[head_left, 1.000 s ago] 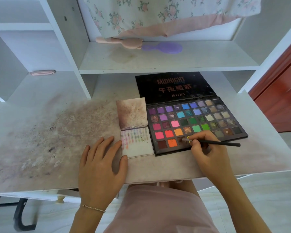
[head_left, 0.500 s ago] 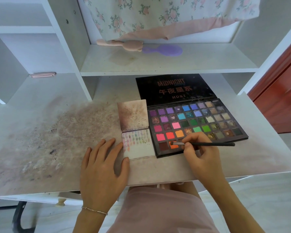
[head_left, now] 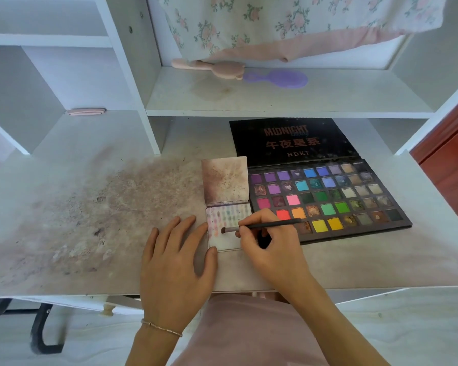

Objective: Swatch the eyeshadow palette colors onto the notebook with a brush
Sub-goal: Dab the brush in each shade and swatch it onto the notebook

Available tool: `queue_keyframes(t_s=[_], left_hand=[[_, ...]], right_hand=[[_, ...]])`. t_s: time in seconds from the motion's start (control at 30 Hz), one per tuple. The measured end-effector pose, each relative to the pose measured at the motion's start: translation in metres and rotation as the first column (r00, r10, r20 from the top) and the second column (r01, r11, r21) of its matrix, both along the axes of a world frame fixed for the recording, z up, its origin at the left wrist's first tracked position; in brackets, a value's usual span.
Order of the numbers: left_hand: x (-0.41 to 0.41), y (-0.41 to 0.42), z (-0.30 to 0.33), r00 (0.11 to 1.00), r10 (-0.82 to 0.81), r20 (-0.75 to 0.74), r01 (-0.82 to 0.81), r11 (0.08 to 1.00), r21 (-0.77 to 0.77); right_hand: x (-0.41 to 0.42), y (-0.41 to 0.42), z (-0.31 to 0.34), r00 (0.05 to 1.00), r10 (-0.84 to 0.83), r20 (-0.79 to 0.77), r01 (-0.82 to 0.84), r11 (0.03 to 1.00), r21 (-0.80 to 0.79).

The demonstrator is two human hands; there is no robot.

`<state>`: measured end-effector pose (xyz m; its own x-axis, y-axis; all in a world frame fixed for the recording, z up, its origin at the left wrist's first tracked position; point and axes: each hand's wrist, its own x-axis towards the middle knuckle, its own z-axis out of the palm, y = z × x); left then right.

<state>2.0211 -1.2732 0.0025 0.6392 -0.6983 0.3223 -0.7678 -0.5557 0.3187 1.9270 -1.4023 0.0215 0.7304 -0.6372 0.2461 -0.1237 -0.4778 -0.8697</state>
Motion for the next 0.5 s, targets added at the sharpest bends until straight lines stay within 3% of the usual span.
queue_keyframes(t_s=[0.5], left_hand=[[0.0002,-0.0001,-0.0003,1.0,0.0,0.0,-0.001,1.0,0.011]], right_hand=[[-0.0006,-0.0002,0.0009,0.996,-0.011,-0.083,0.008,0.999,-0.037]])
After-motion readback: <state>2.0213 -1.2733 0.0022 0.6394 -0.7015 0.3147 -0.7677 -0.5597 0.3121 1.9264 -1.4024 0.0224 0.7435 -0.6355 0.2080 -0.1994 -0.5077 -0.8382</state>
